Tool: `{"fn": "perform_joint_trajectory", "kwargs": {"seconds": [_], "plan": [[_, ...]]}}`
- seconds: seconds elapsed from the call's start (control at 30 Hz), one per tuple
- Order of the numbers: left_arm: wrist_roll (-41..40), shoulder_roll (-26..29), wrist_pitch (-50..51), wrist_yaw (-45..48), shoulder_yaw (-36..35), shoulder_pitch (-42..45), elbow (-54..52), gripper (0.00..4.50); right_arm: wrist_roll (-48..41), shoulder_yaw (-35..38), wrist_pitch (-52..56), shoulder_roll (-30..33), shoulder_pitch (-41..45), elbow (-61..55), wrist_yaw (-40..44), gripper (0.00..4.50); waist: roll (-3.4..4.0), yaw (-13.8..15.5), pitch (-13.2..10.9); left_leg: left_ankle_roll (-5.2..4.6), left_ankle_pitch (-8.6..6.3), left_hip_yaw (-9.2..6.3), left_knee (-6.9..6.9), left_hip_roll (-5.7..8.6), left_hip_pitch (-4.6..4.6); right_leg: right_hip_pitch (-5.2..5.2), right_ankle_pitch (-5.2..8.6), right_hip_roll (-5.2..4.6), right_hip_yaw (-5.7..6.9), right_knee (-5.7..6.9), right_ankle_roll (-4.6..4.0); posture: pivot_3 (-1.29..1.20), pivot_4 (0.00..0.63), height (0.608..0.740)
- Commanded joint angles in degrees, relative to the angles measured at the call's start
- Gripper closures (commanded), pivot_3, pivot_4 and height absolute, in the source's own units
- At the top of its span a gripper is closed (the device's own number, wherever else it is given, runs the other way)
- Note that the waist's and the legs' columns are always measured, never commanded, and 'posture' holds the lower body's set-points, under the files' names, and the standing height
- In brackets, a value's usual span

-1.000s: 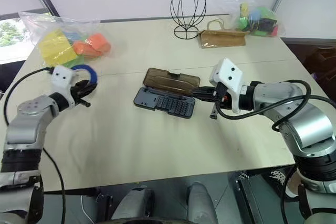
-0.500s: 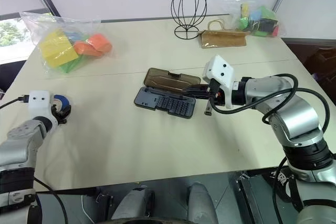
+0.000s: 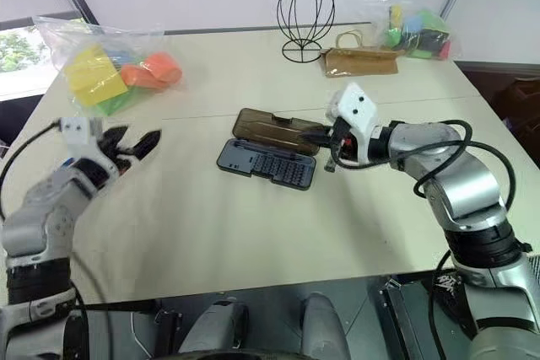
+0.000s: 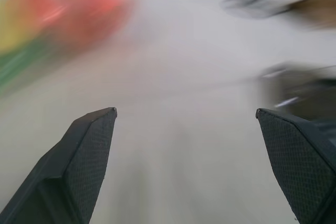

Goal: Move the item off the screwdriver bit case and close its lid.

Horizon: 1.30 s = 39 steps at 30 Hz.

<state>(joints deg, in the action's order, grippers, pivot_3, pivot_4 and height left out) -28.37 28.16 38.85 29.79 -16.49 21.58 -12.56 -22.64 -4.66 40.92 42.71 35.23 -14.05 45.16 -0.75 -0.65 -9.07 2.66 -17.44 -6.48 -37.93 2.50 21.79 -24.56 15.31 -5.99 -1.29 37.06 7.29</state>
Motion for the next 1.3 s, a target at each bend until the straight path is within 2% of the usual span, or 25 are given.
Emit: {"fn": "perform_joint_trajectory", "kwargs": {"seconds": [0.03,0.23,0.27,0.33,0.4,0.5,0.57,0.6,0.8,0.97,1.1,1.3], "plan": [[-1.5,2.1,1.8,4.8,5.0,0.3,-1.6,0.07,2.5,-1.0,-1.5,-1.7,2.6,3.3,-0.8,4.5,0.0,-0.4,0.0,-0.01,0.0,0.02,0.02,0.0,-0.02,0.0,0.0,0.01,0.0,0.01,0.0,0.0,0.15,0.74],[1.9,3.2,-2.0,10.0,12.9,1.6,1.3,0.07,9.0,-4.7,-6.1,-4.8,6.2,12.7,-2.0,4.5,0.02,-0.5,0.0,-0.01,0.0,0.11,0.07,-0.04,-0.05,-0.05,0.0,0.1,-0.02,0.01,0.0,0.0,0.15,0.74],[2.6,3.0,-2.9,10.4,13.9,2.0,1.9,0.02,10.3,-5.4,-7.5,-5.0,6.4,14.4,-1.9,4.24,0.02,-0.4,0.0,-0.01,0.0,0.13,0.06,-0.03,-0.04,-0.05,0.0,0.09,-0.03,0.0,0.0,0.0,0.15,0.74],[3.1,2.3,-3.8,10.5,14.8,2.5,2.7,0.0,11.1,-5.9,-9.3,-5.4,6.6,16.3,-0.5,3.68,0.02,-0.1,0.0,0.0,0.0,0.16,0.03,0.0,-0.01,-0.02,0.0,0.08,-0.02,0.0,0.0,0.0,0.15,0.74],[3.5,1.9,-4.5,10.6,15.4,2.8,3.2,0.0,12.4,-6.3,-10.9,-6.2,7.3,18.6,-0.2,2.81,0.02,-0.1,0.0,0.0,0.0,0.15,0.01,0.0,0.03,-0.02,0.0,0.08,-0.02,-0.02,0.0,0.0,0.15,0.74],[3.9,1.7,-5.3,10.8,15.8,2.7,3.7,0.0,14.9,-7.4,-14.3,-7.1,9.9,24.3,0.3,1.07,0.02,-0.3,0.0,0.0,0.0,0.15,0.01,0.01,0.04,-0.04,0.0,0.07,-0.02,-0.03,0.0,0.0,0.15,0.74],[4.3,1.5,-5.8,10.9,15.8,2.6,4.0,0.0,17.9,-8.9,-17.9,-8.0,13.0,30.6,-0.2,0.28,0.02,-0.6,0.0,0.0,0.0,0.16,0.01,0.01,0.03,-0.04,0.0,0.08,-0.02,-0.02,0.0,0.0,0.15,0.74],[4.4,1.4,-6.0,10.9,15.7,2.6,4.1,0.0,18.9,-9.1,-19.0,-8.7,14.6,33.8,-0.5,0.1,0.03,-0.7,0.0,0.01,0.01,0.19,0.01,0.0,0.01,-0.05,0.0,0.08,-0.02,-0.01,0.0,0.0,0.15,0.74],[4.9,0.8,-7.0,10.5,15.4,1.9,4.4,0.0,19.4,-4.8,-19.5,-15.8,26.4,57.0,-5.3,0.1,0.03,-1.1,0.0,0.03,0.02,0.18,0.06,-0.03,0.0,-0.07,0.0,0.1,-0.02,-0.01,0.0,0.0,0.15,0.74],[5.2,0.8,-7.4,9.9,15.0,0.8,3.7,0.0,21.2,-3.5,-19.8,-17.7,32.1,71.3,-8.1,0.1,0.04,-1.0,0.0,0.06,0.03,0.08,0.06,0.02,0.06,-0.07,0.0,0.07,0.0,-0.01,0.0,0.0,0.15,0.74],[5.6,0.9,-7.9,9.0,14.5,-0.5,3.1,0.0,23.2,-4.4,-20.7,-18.0,32.6,75.0,-7.2,0.1,0.06,-1.7,0.0,0.06,0.03,0.08,0.08,0.02,0.05,-0.07,0.0,0.07,0.0,-0.01,0.0,0.0,0.15,0.74],[5.8,0.8,-8.6,8.2,14.4,-1.1,3.0,0.0,25.4,-4.9,-20.3,-18.2,31.3,74.2,-5.9,0.1,0.09,-2.0,0.0,0.06,0.03,0.08,0.07,0.01,0.02,-0.08,0.0,0.09,0.0,0.05,0.0,0.0,0.15,0.74]]}}
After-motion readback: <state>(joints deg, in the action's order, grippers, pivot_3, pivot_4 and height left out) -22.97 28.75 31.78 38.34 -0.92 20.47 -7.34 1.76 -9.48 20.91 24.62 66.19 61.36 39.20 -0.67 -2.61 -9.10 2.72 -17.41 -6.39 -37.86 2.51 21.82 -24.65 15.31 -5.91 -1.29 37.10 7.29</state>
